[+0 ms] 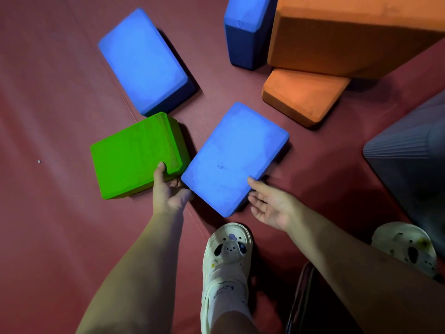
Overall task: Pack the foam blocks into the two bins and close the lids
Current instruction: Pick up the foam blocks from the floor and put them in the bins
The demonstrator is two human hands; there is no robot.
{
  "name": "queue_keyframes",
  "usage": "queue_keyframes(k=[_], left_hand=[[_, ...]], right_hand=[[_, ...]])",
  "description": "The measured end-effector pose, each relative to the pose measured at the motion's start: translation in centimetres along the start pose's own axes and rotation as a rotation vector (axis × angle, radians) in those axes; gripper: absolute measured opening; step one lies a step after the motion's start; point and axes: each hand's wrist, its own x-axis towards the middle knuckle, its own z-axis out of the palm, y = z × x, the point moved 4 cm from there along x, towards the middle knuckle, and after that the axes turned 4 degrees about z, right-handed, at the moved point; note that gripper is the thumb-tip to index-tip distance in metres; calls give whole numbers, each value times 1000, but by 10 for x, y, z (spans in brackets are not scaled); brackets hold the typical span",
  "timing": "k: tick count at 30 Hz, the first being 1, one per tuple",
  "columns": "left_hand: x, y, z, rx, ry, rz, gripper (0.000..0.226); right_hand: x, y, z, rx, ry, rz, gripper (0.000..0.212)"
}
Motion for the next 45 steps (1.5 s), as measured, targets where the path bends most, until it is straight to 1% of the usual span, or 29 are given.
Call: queue_keyframes(k=[2, 3, 5, 8, 10, 12, 14, 15, 16, 19, 21, 23, 24, 26, 28, 32, 34, 36, 38, 40, 43, 45], left_hand=[[-1, -3, 1, 42, 6, -17, 38], [-2, -5, 1, 43, 8, -34, 40], [-5, -12, -2, 67, 3, -72, 41], [-19, -23, 0, 102, 18, -103, 39], [-30, -23, 3, 105, 65, -99, 42], [-43, -21, 7, 138, 129, -96, 45], [-58, -14, 10, 230, 172, -39, 36], [-68, -9, 10, 282, 189, 13, 32], [-78, -3, 9, 343, 202, 72, 36], [-115, 20, 8, 490, 279, 304, 56], [-144, 35, 18, 641, 266, 458, 58], [-178, 47, 37, 811, 222, 642, 51], [-195, 52, 45, 884, 201, 729, 53], [-226, 61, 61, 995, 148, 851, 65], [-259, 63, 79, 1055, 67, 949, 78], [-336, 48, 123, 1114, -129, 1125, 84], [-374, 33, 146, 1128, -245, 1211, 91], [-409, 11, 167, 1154, -373, 1297, 90], [-442, -15, 188, 1213, -481, 1357, 86], [-470, -45, 205, 1269, -559, 1375, 88], [-501, -93, 225, 1342, -679, 1358, 90], [-515, -126, 237, 1400, -752, 1303, 84]], right_hand=[[2, -3, 0, -83, 27, -33, 23], [2, -5, 1, -117, 42, -61, 31], [1, -8, 0, -124, 56, -120, 54], [-1, -15, 2, -61, 63, -208, 87], [-5, -22, 1, -87, 159, -288, 104], [-18, -33, 4, -170, 235, -360, 108], [-40, -44, 11, -228, 262, -428, 102], [-49, -49, 12, -254, 286, -464, 97], [-61, -54, 13, -282, 312, -505, 96], [-105, -70, 20, -447, 370, -667, 101], [-141, -78, 26, -580, 422, -752, 96], [-180, -86, 31, -679, 487, -837, 91], [-201, -87, 33, -730, 521, -881, 92], [-244, -89, 31, -815, 590, -977, 95], [-290, -92, 19, -849, 660, -1068, 98], [-381, -90, -29, -826, 822, -1203, 96], [-418, -84, -63, -775, 878, -1232, 96], [-452, -76, -101, -715, 950, -1285, 95], [-482, -67, -142, -660, 1026, -1321, 92], [-505, -55, -184, -637, 1129, -1304, 90], [-529, -39, -243, -658, 1320, -1224, 89], [-533, -30, -276, -686, 1416, -1135, 90]])
